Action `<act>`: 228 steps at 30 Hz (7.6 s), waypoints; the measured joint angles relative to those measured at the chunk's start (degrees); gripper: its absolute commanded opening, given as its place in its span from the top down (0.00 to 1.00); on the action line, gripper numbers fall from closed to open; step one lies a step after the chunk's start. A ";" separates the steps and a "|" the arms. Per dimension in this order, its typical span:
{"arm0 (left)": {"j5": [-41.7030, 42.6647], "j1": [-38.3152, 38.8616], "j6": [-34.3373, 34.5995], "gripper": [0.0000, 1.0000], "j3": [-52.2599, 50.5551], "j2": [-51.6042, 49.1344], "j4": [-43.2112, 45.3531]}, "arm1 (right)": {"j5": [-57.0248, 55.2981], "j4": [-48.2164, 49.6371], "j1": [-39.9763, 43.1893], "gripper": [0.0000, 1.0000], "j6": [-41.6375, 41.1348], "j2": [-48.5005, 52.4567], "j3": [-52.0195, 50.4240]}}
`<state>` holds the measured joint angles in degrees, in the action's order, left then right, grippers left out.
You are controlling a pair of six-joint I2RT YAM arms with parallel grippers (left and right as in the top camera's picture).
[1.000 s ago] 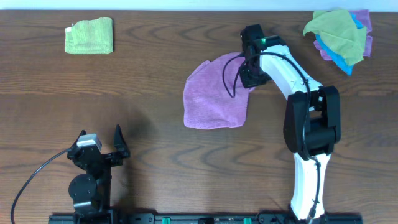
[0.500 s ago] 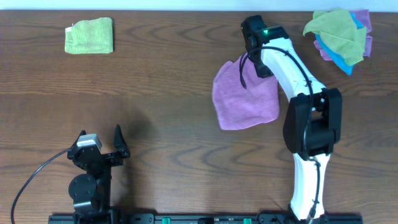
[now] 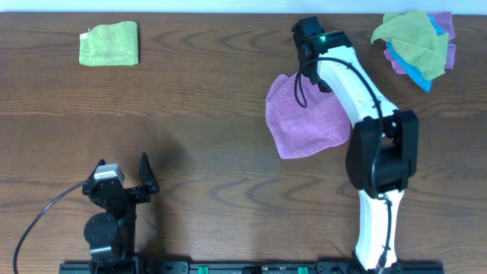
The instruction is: Fold the cloth
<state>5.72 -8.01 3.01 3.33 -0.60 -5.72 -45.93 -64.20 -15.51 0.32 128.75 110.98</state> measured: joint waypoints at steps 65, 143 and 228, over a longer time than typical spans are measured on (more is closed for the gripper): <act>0.00 0.00 0.00 0.05 0.00 0.00 0.00 | 30.60 17.00 -0.90 0.98 -0.09 6.34 0.07; 0.00 0.00 0.00 0.05 0.00 0.00 0.00 | 41.90 14.62 -19.98 0.99 -2.60 7.80 7.48; 0.00 0.00 0.00 0.05 0.00 0.00 0.00 | 45.92 4.15 -32.44 0.01 -1.84 11.06 7.96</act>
<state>5.72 -8.01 3.01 3.33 -0.60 -5.72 -0.01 -60.05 -47.94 -1.52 139.81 118.93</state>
